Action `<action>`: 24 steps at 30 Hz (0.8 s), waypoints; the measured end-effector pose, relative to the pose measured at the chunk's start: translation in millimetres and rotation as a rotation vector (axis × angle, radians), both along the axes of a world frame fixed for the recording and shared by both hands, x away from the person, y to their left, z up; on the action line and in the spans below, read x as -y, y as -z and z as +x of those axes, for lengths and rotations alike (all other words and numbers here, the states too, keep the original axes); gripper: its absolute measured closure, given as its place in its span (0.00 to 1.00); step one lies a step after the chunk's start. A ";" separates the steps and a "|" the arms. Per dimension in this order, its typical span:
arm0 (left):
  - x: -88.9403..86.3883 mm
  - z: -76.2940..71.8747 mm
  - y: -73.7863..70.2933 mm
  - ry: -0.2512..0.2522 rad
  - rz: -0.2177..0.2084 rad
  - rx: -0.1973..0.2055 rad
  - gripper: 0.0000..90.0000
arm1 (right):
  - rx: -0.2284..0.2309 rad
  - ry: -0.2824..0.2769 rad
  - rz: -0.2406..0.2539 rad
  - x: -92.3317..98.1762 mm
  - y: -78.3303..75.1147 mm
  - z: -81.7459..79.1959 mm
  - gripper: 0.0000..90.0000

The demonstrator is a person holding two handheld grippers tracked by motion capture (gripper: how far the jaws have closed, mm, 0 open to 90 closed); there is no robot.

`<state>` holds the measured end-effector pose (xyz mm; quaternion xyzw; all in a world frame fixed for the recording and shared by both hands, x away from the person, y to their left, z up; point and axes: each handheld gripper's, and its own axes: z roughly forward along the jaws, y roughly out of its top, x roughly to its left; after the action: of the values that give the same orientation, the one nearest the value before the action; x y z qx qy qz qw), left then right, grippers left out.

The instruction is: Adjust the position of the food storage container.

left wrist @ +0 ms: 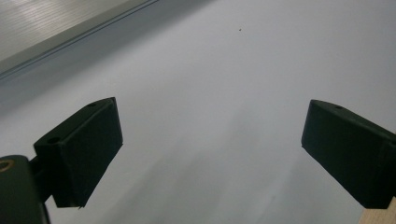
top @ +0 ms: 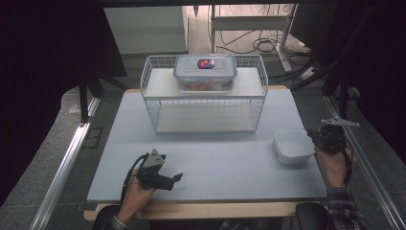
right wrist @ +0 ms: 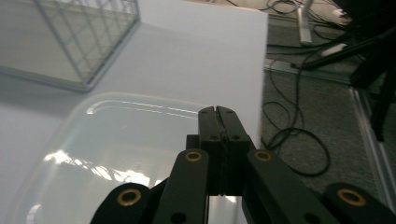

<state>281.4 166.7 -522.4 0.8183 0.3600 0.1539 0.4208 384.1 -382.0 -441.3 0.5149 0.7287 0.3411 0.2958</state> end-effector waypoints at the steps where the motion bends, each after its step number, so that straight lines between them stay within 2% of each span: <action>1: 0.0 0.0 0.0 0.000 0.000 0.000 0.06 | 0.000 0.014 -0.005 2.8 1.1 1.1 1.00; 9: -0.6 0.4 0.2 -0.001 0.000 -0.001 0.06 | -0.029 0.068 -0.052 17.1 14.8 10.6 1.00; 12: -0.5 0.5 0.4 -0.001 0.002 -0.001 0.06 | -0.047 0.076 -0.055 20.6 19.6 12.8 1.00; 17: -0.4 0.4 0.5 0.000 0.005 -0.001 0.06 | -0.082 0.056 -0.043 19.0 25.4 14.7 1.00; 19: -0.5 0.4 0.5 0.000 0.005 -0.001 0.06 | -0.083 0.059 -0.053 16.5 25.4 14.3 1.00; 21: -0.6 0.4 0.4 0.000 0.005 -0.001 0.06 | -0.091 0.046 -0.031 13.7 25.6 13.6 1.00; 24: -0.3 0.4 0.6 0.000 0.009 -0.001 0.06 | -0.100 0.024 -0.024 6.9 26.1 12.0 1.00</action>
<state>281.8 167.0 -523.0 0.8204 0.3594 0.1549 0.4168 396.1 -388.9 -467.4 0.5364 0.7406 0.3025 0.2690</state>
